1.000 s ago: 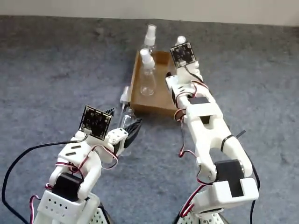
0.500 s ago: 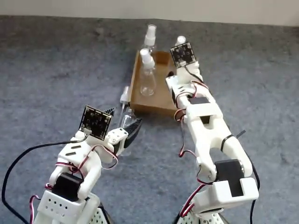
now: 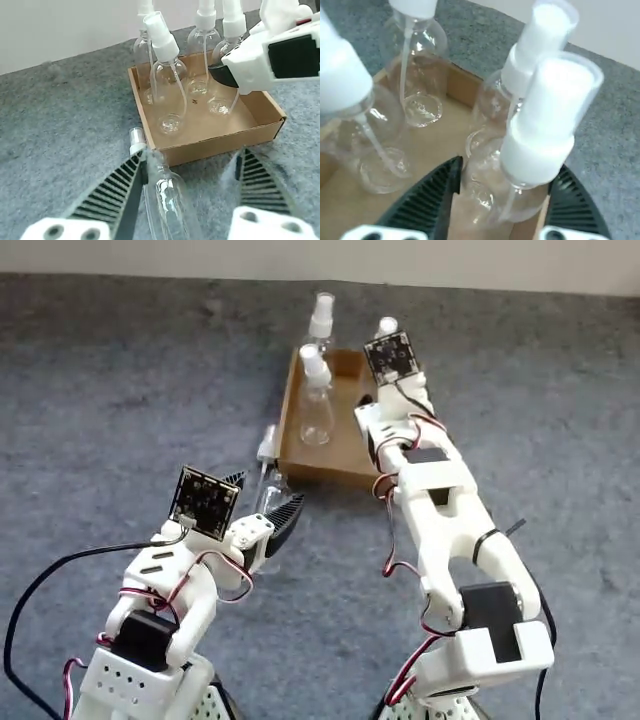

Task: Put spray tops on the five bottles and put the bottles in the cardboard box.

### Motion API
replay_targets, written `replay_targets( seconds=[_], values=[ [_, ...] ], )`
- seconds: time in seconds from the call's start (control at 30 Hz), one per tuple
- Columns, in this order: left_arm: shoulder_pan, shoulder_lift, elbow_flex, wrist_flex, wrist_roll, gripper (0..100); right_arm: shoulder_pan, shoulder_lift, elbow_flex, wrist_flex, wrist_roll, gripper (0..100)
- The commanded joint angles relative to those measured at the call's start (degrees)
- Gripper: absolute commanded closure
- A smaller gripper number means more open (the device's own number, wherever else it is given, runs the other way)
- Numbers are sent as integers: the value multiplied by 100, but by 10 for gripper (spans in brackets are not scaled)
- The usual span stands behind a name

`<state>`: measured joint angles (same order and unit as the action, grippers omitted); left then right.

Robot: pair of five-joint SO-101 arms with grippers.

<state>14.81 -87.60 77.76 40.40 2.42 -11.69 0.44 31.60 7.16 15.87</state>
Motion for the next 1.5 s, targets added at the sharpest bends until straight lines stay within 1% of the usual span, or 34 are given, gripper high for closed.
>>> replay_targets(
  seconds=[0.0, 0.13, 0.43, 0.53, 0.67, 0.8, 0.97, 1.2, 1.27, 1.37, 1.47],
  values=[
    [40, -40, -31, -105, -35, 773, -22, -119, -92, 57, 35, 746],
    [40, -40, -31, -105, -35, 773, -84, -119, -92, 84, 62, 699],
    [40, -40, -31, -105, -35, 773, -145, -119, -312, 136, 35, 697],
    [40, -40, -31, -105, -35, 773, -145, -119, -637, 593, 35, 697],
    [40, -40, -31, -105, -35, 773, -136, -127, -1007, 848, 26, 697],
    [40, -40, -31, -105, -35, 773, -136, -127, -1464, 1253, -334, 697],
    [40, -40, -31, -105, -35, 773, -136, -154, -2220, 1947, -413, 697],
    [40, -40, -31, -105, -35, 773, -163, -971, -2826, 2958, -413, 697],
    [40, -40, -31, -105, -35, 773, -215, -1279, -2923, 3442, -422, 698],
    [40, -40, -31, -105, -35, 773, -479, -1675, -2949, 4409, -422, 698],
    [-13, -40, -57, -105, -35, 773, -927, -1895, -2949, 5358, -422, 698]
  ],
)
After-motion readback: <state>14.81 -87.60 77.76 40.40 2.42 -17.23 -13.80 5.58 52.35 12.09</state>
